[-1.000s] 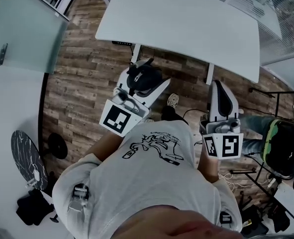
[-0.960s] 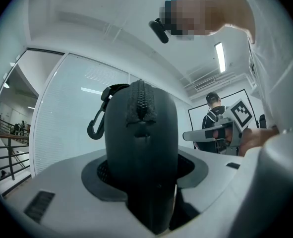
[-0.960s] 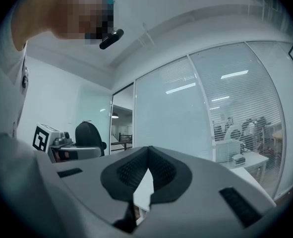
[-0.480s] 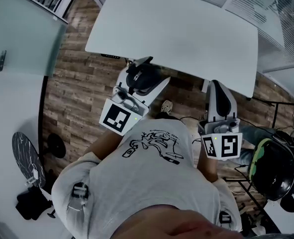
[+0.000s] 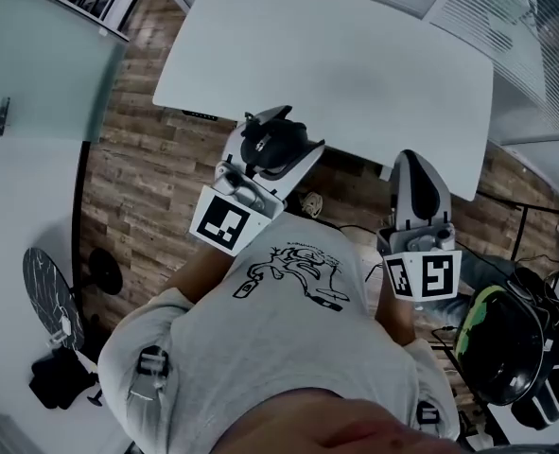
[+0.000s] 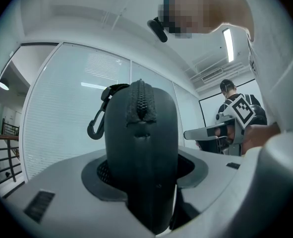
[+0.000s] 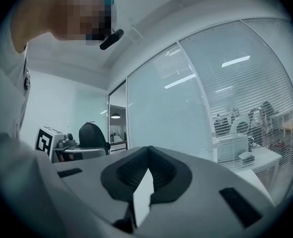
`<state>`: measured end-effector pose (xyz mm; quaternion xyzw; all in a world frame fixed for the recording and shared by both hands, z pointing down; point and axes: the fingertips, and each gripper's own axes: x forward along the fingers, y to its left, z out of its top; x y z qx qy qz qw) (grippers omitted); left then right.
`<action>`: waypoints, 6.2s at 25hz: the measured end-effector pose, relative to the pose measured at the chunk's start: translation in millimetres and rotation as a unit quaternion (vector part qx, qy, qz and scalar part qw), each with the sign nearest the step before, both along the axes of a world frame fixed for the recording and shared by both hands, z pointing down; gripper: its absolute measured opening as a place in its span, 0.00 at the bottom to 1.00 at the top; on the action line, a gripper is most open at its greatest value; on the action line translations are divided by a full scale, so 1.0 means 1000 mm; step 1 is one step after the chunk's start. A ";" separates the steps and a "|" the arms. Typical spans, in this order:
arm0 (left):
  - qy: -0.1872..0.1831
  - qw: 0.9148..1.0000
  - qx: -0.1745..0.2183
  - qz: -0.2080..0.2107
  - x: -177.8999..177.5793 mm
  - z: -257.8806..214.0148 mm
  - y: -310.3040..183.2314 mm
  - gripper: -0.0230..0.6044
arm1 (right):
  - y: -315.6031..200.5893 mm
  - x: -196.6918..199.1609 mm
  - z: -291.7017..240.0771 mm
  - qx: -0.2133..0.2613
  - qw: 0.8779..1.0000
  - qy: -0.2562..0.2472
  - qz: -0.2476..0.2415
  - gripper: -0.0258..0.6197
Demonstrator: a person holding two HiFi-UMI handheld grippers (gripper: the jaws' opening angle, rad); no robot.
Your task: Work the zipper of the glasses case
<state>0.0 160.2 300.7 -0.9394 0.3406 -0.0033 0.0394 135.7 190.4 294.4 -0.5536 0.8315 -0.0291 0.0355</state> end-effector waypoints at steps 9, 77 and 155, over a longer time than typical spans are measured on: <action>-0.002 1.000 -0.001 0.003 0.015 0.009 -0.047 0.43 | -0.046 0.013 0.008 -0.003 1.000 -0.001 0.002 0.05; -0.048 0.997 0.016 0.053 0.032 0.038 -0.319 0.43 | -0.315 -0.075 -0.021 -0.009 0.991 -0.046 -0.128 0.13; -0.130 0.987 0.058 0.071 0.050 0.057 -0.312 0.43 | -0.309 -0.105 -0.011 -0.031 0.979 -0.081 -0.182 0.04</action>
